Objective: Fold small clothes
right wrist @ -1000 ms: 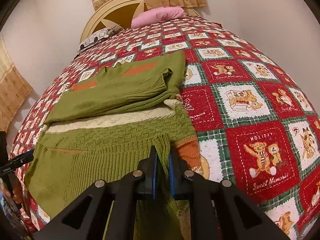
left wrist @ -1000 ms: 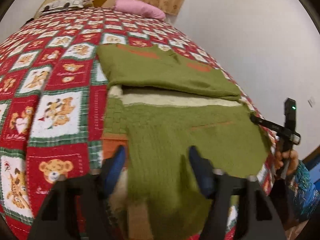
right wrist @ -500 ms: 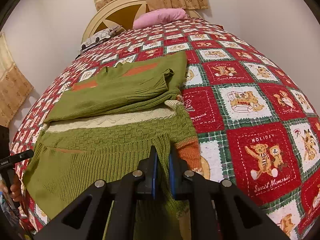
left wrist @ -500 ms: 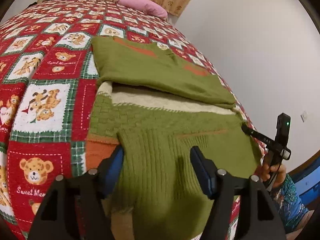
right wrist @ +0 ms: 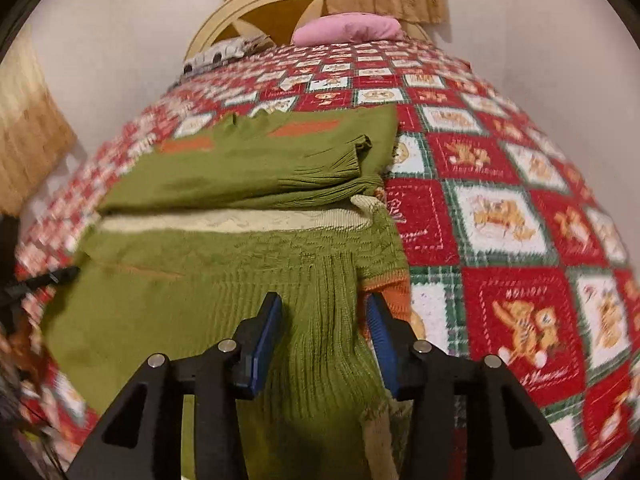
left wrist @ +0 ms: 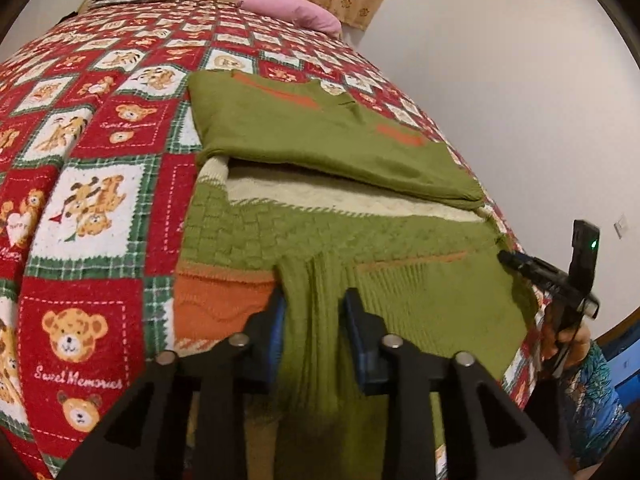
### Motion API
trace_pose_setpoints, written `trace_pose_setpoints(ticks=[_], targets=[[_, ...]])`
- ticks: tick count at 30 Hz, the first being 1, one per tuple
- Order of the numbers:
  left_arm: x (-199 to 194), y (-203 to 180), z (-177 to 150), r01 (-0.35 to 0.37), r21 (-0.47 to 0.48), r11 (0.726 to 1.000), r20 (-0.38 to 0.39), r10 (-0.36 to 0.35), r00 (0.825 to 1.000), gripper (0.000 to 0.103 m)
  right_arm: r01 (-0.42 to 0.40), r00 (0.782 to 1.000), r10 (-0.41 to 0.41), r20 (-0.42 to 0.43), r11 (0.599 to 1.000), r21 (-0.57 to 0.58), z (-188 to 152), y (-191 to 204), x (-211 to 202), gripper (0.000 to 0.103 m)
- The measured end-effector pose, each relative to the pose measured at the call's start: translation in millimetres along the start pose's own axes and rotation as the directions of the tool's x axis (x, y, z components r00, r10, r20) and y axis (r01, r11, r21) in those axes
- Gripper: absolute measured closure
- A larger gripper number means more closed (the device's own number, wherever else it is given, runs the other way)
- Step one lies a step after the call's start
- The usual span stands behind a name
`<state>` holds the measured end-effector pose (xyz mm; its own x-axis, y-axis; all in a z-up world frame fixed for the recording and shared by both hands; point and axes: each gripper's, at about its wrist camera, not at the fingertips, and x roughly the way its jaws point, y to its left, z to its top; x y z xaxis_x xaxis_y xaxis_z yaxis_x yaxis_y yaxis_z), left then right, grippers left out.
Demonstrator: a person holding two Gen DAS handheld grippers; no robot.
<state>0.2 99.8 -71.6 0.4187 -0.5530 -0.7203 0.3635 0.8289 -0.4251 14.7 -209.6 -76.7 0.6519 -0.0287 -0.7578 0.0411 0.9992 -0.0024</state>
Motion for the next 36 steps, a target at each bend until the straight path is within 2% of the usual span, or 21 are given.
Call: trace_pose_setpoints(ticks=[1, 3, 5, 7, 10, 15, 19, 22, 26, 36], targets=[[0.5, -0.8, 0.0, -0.007, -0.003, 1.000, 0.005, 0.007, 1.000, 0.069, 0.034, 0.999, -0.034, 0.002, 0.999, -0.029, 0.7, 5.3, 1.3, 0.074], [-1.5, -3.9, -4.3, -0.027, 0.012, 1.000, 0.020, 0.027, 0.999, 0.076, 0.036, 0.999, -0.036, -0.001, 0.998, -0.058, 1.7, 12.6, 1.7, 0.090], [-3.3, -9.6, -7.8, -0.075, 0.045, 0.996, 0.032, 0.074, 0.997, 0.084, 0.092, 0.996, -0.092, 0.007, 0.990, -0.108, 1.2, 21.8, -0.3, 0.092], [-6.9, -11.4, -8.0, -0.090, 0.049, 0.995, 0.035, 0.089, 0.995, 0.085, 0.127, 0.992, -0.125, 0.025, 0.983, -0.136, 0.8, 29.0, -7.1, 0.093], [-16.8, -9.9, -2.0, -0.075, 0.024, 0.997, 0.052, 0.073, 0.996, 0.086, 0.123, 0.990, -0.113, 0.087, 0.986, -0.112, 6.4, 30.0, -28.4, 0.093], [-31.9, -21.6, 10.5, -0.063, 0.042, 0.997, 0.112, 0.058, 0.992, 0.087, 0.101, 0.979, -0.090, 0.183, 0.994, -0.047, 29.3, 26.7, -58.4, 0.093], [-43.4, -26.1, 29.2, -0.046, 0.036, 0.998, 0.163, 0.040, 0.986, 0.087, 0.133, 0.965, -0.116, 0.234, 0.989, -0.058, 44.6, 36.1, -64.9, 0.093], [-43.5, -23.5, 41.4, -0.059, 0.020, 0.998, 0.176, 0.055, 0.983, 0.087, 0.163, 0.955, -0.145, 0.258, 0.986, -0.048, 58.4, 35.8, -61.6, 0.093], [-34.5, -12.0, 58.9, -0.060, -0.019, 0.998, 0.169, 0.063, 0.984, 0.087, 0.169, 0.954, -0.158, 0.255, 0.985, -0.019, 71.8, 29.4, -51.0, 0.093], [-17.7, 5.8, 104.7, -0.082, -0.057, 0.995, 0.175, 0.091, 0.980, 0.087, 0.211, 0.946, -0.186, 0.264, 0.975, -0.068, 132.0, 32.7, -12.4, 0.093]])
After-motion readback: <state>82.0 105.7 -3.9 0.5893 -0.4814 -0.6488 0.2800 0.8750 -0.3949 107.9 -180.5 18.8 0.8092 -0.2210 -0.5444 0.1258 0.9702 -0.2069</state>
